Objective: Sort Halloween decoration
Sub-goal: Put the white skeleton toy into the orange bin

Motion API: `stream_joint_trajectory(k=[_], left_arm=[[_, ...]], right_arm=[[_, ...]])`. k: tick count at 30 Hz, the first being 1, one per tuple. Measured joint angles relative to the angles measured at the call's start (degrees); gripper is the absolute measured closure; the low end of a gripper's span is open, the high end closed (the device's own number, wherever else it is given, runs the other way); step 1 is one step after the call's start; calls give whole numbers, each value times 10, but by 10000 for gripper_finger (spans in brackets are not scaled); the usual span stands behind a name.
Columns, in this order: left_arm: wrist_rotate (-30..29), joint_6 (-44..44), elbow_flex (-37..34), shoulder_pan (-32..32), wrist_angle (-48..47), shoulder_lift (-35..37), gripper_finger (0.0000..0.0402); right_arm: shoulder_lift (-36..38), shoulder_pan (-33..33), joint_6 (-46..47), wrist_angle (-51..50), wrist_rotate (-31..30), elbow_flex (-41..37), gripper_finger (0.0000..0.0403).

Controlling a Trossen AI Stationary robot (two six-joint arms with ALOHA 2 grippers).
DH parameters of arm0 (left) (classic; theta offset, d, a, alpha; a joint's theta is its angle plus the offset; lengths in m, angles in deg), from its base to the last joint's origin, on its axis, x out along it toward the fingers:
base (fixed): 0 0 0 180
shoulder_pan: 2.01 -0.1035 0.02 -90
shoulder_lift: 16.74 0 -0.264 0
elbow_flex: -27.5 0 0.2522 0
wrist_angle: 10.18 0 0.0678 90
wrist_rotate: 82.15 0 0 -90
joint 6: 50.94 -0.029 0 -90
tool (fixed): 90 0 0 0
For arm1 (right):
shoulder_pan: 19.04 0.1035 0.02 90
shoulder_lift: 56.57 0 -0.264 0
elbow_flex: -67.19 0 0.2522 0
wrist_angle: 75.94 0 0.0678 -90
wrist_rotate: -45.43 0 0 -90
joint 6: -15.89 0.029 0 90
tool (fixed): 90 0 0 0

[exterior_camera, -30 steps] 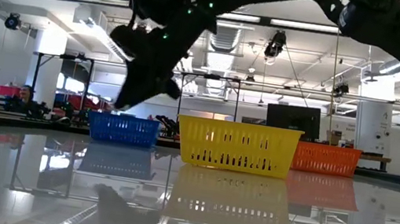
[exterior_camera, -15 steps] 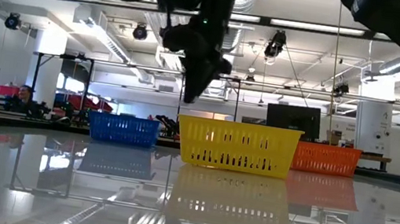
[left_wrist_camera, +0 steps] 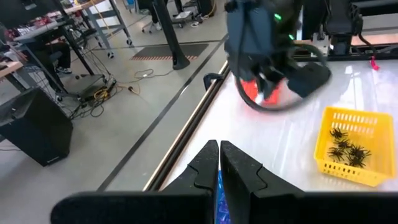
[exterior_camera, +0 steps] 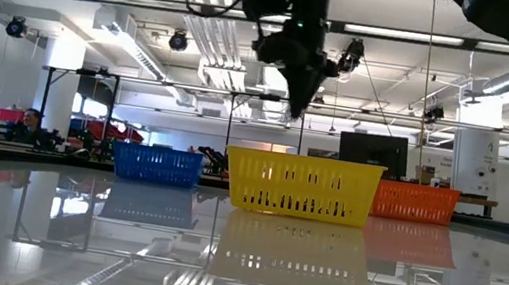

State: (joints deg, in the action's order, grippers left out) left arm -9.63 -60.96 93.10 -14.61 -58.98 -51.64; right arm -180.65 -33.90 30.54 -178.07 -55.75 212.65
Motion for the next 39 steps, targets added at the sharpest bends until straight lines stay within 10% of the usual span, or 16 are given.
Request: stream_joint_trajectory(k=[21, 39], left_arm=[[0, -13, 0, 0, -42, 60, 402], [0, -13, 0, 0, -69, 65, 402]], right_arm=[[325, -123, 118, 167, 41, -424, 387], [367, -153, 220, 276, -1, -624, 355]])
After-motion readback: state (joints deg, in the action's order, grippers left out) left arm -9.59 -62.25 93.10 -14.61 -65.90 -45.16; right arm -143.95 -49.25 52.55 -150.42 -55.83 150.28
